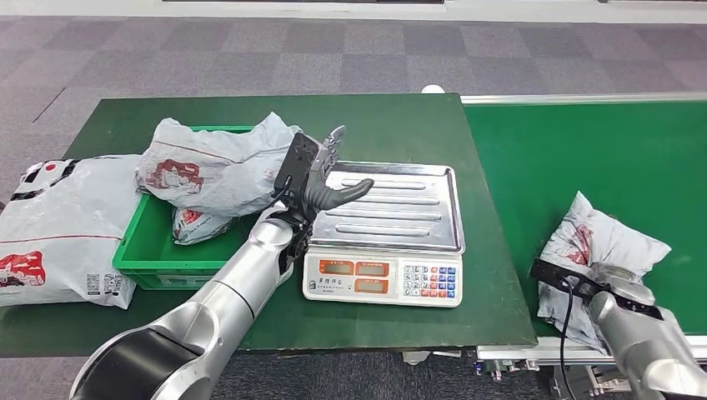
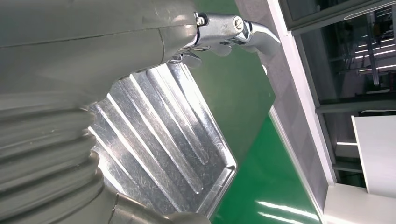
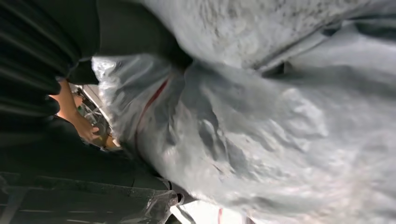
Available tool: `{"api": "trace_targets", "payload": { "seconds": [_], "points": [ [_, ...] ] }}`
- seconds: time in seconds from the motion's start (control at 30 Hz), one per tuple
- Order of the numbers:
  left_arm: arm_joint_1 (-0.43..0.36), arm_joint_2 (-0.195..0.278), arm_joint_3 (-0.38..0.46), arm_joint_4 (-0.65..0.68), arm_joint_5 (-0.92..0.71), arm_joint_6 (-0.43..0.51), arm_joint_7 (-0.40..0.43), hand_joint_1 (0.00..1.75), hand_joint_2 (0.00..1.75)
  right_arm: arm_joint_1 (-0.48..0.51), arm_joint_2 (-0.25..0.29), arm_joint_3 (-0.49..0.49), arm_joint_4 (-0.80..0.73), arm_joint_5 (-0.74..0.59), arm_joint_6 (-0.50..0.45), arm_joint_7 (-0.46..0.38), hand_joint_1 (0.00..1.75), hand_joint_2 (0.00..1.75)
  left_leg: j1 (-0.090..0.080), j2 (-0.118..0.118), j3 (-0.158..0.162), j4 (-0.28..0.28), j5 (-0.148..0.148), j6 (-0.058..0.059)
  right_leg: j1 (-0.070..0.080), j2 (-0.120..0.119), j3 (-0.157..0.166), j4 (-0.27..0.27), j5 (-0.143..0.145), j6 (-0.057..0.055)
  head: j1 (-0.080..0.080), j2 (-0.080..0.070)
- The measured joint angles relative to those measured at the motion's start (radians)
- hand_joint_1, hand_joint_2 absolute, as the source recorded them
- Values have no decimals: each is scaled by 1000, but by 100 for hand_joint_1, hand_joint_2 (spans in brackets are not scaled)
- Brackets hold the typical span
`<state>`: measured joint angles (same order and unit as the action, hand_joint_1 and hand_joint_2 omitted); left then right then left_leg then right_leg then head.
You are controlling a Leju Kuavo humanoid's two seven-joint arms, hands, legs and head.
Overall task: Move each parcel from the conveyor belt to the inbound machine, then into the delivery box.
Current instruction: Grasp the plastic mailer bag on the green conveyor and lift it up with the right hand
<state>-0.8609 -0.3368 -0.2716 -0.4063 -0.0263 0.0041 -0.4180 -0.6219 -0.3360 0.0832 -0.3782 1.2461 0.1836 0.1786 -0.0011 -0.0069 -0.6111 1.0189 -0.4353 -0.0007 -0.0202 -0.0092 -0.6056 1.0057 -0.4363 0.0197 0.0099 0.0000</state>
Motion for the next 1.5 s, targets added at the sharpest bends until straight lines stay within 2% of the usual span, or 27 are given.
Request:
{"api": "trace_targets", "payload": {
  "seconds": [0.4, 0.47, 0.53, 0.67, 0.73, 1.5],
  "points": [
    [0, 0, 0, 4, -4, 0, -5, 0, 175, -23, 22, 22, 8, 27, -30, -12, 175, 175, 0, -1, -1, 0, 0, 0, 0, 0, 0, 0, 1, 1, 0, 0],
    [0, 2, 1, 4, -4, 0, -7, 0, 175, -27, 25, 26, 8, 37, -61, -24, 175, 175, 0, -1, -1, 0, 0, 0, 0, 0, 0, 0, 1, 1, 0, 0],
    [0, 5, 5, 4, -2, 4, -14, 0, 175, -35, 32, 36, 8, 49, -149, -44, 175, 175, 0, -1, -3, 0, 0, 0, 0, 0, -1, 0, 1, 1, 0, 0],
    [3, 12, 19, 1, 5, 8, -27, 0, 175, -66, 63, 46, -7, 16, -410, -64, 175, 175, 0, 1, -3, 0, 1, 0, -1, 1, -4, 1, 1, 1, 0, 0],
    [5, 13, 20, -1, 5, 8, -28, 0, 175, -77, 71, 46, -22, -1, -465, -67, 175, 175, 0, -1, -4, 0, 2, 0, 0, -1, -4, 1, 1, 1, 0, 0],
    [6, 20, 26, -4, 5, 8, -29, 0, 175, -80, 96, 46, -54, -11, -482, -76, 175, 175, -1, -3, -7, 0, 2, 0, -1, -2, -6, 1, 1, 1, 0, 0]
  ]
}}
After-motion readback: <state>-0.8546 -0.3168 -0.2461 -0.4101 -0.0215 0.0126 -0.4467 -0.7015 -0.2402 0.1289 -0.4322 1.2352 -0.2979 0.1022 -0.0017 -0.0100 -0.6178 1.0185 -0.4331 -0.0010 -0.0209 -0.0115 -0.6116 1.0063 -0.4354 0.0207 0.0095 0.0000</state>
